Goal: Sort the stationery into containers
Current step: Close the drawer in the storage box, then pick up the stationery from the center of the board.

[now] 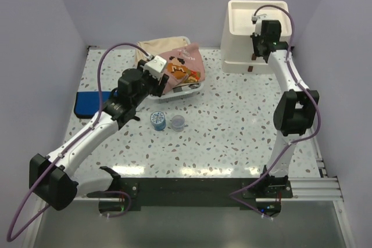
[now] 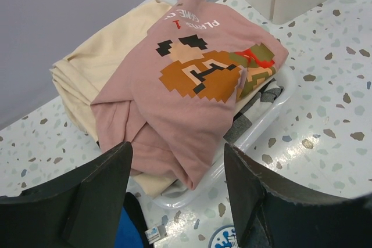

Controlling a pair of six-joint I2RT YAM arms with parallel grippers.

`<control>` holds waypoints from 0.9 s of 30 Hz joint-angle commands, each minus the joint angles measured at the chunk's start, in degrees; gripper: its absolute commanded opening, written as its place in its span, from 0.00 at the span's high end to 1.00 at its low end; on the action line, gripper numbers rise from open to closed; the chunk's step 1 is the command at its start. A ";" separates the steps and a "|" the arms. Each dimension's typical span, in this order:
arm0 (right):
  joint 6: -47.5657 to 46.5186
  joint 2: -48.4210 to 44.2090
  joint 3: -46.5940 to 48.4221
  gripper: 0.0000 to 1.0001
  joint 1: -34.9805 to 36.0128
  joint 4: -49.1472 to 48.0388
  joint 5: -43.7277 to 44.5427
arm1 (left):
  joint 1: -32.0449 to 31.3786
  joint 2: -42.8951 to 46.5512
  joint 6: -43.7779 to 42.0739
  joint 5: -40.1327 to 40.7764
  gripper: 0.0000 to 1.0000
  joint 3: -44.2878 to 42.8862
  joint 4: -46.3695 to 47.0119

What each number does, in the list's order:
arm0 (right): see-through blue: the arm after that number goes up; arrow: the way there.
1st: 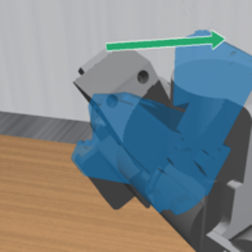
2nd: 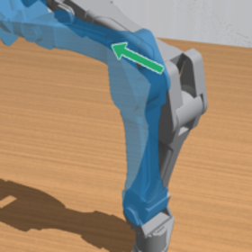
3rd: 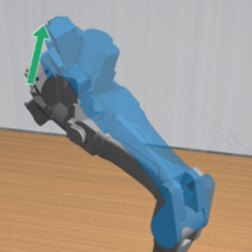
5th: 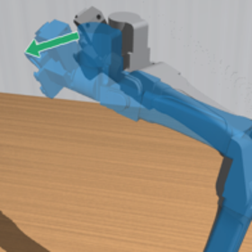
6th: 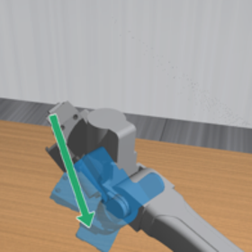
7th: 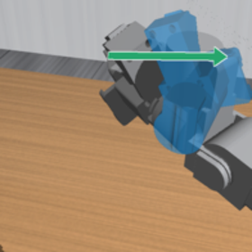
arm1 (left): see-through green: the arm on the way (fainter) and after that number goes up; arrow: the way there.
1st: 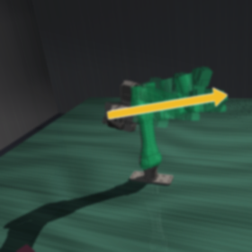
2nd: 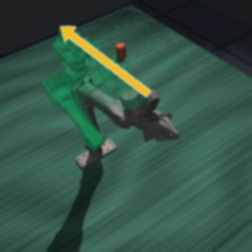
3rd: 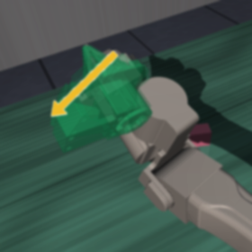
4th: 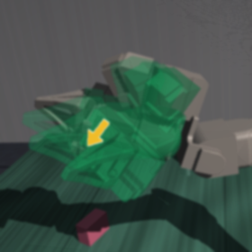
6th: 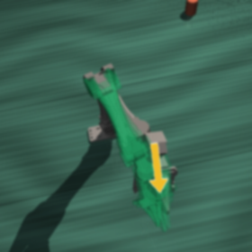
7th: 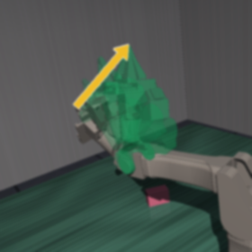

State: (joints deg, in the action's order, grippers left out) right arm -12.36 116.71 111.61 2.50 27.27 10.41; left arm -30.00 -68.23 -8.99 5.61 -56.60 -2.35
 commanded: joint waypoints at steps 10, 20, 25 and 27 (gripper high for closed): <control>9.17 -35.06 -32.95 0.01 1.72 9.27 4.06 | 1.34 5.12 -2.08 6.34 0.18 1.31 -1.69; 5.53 -45.16 -40.24 0.01 1.72 11.83 -5.54 | 4.42 3.98 -2.08 7.40 0.00 4.39 -0.63; -8.31 -49.72 -48.22 0.01 4.51 10.76 -32.40 | 5.04 4.94 -1.47 6.44 0.00 6.76 -5.19; -13.09 -50.35 -51.13 0.01 9.86 9.03 -38.23 | 5.21 5.91 -1.29 5.29 0.00 7.20 -7.05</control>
State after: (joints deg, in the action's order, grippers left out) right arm -14.92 68.42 66.04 5.72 38.96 -8.86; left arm -25.63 -64.23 -10.22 12.21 -50.52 -6.44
